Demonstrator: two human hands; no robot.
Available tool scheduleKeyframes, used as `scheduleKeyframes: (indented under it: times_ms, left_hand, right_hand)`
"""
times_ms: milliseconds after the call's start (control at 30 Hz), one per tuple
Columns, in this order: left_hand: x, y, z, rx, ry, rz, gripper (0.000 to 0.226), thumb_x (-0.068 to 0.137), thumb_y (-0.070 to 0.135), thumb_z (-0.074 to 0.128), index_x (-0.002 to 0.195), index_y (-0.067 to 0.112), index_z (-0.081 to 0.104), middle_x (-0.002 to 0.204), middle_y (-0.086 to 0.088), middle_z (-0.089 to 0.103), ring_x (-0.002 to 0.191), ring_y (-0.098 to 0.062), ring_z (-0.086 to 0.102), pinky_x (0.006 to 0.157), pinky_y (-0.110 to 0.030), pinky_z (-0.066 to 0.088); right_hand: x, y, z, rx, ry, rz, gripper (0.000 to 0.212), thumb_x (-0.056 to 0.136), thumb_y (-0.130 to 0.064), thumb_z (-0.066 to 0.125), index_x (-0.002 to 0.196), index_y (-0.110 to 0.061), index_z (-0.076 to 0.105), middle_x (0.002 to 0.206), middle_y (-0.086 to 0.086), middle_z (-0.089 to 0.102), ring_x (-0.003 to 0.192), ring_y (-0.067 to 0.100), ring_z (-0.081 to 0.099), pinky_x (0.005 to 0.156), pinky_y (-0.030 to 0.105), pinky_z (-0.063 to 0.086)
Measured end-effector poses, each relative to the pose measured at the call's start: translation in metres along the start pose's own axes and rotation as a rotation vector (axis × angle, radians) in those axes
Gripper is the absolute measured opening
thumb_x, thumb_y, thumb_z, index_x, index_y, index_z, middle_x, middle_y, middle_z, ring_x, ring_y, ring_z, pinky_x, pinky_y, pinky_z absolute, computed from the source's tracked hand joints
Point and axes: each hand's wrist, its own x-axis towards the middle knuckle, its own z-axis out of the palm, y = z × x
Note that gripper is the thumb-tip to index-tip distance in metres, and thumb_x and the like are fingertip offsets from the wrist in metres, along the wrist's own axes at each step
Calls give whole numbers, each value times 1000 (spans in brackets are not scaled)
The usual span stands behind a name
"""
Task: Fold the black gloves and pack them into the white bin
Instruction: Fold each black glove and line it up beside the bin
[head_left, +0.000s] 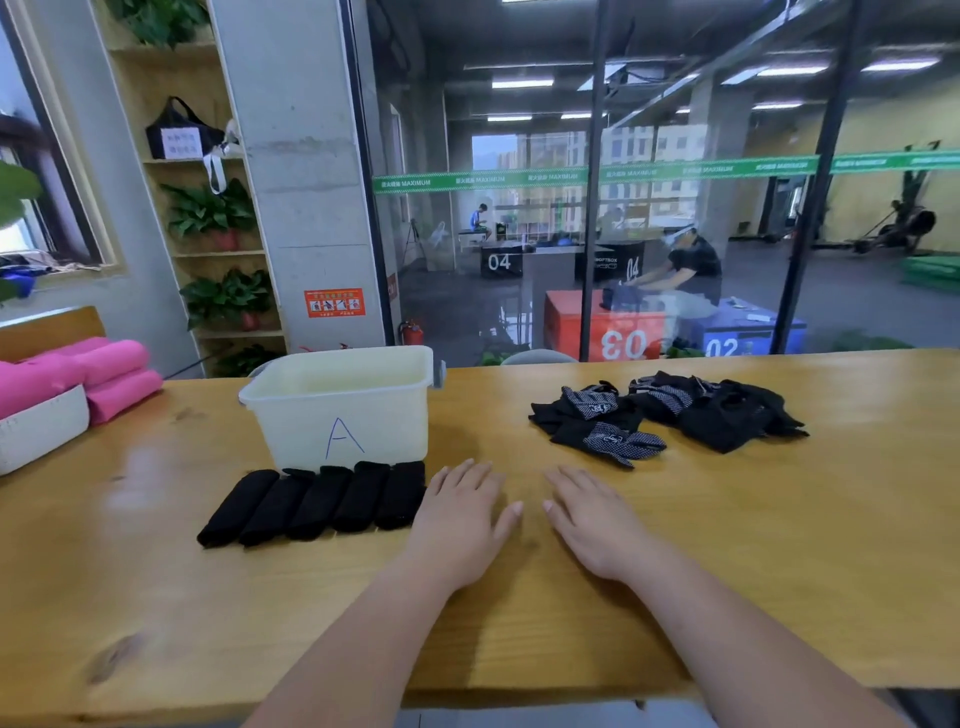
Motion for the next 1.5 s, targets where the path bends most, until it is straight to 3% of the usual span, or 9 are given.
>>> scheduleKeyframes:
  times_ms: [400,600,733,833,1033,1167,1267,1367,1500]
  left_hand:
    - [43,26,31,-91,-48,56,59,110,60,25,161,32,38,172,8,30,161,-15,16,132,-42,9]
    - [43,24,38,-119,-25,50,61,110,61,25,161,31,39,171,8,30,162,-14,14,131,-42,12]
    - [44,24,39,-143,-49,47,62,109,62,26,161,31,39,171,8,31,162,-14,13,132,-42,12]
    - [45,22,40,-152,-59,42,63,108,63,28,161,30,39,171,7,31,161,-15,14,131,-43,14]
    - [43,22,36,-195,-28,34,60,109,58,33,161,28,40,171,7,31,160,-16,17,130,-43,17]
    - [41,23,33,-218,18,56,54,110,49,36,160,29,42,168,10,36,158,-12,22,129,-40,20]
    - [40,23,31,-256,35,94,44,108,37,42,150,29,54,157,12,51,148,-13,40,124,-39,29]
    - [39,24,30,-282,46,98,35,104,30,46,130,27,70,137,13,65,127,-14,56,115,-34,36]
    - [37,24,28,-260,101,104,36,97,38,47,116,30,76,117,17,68,116,-13,57,108,-37,40]
  right_hand:
    - [-2,31,-3,-219,108,60,67,108,-59,22,166,-27,22,176,-6,9,162,17,-3,132,47,1]
    - [31,35,3,-243,136,86,68,107,-59,21,164,-23,29,176,-3,13,162,17,3,131,47,2]
    - [55,40,9,-216,84,91,71,107,-60,23,166,-22,24,176,-2,12,163,18,2,131,48,0]
    - [57,41,12,-195,74,93,68,107,-59,24,165,-24,27,173,-5,24,161,15,14,131,48,1]
    - [43,33,6,-124,223,-34,51,106,-42,37,155,-30,46,146,-11,56,138,12,49,131,43,11]
    - [36,32,3,-39,251,-139,42,100,-38,46,137,-34,66,122,-16,61,118,8,54,126,39,24]
    - [32,31,2,75,269,-226,31,94,-39,52,110,-33,78,104,-21,59,100,7,53,109,37,42]
    - [33,33,4,133,295,-194,26,94,-39,51,101,-35,76,107,-23,58,101,7,56,99,37,47]
    - [36,36,9,-80,313,30,37,104,-40,39,122,-35,71,124,-15,65,117,17,54,105,40,41]
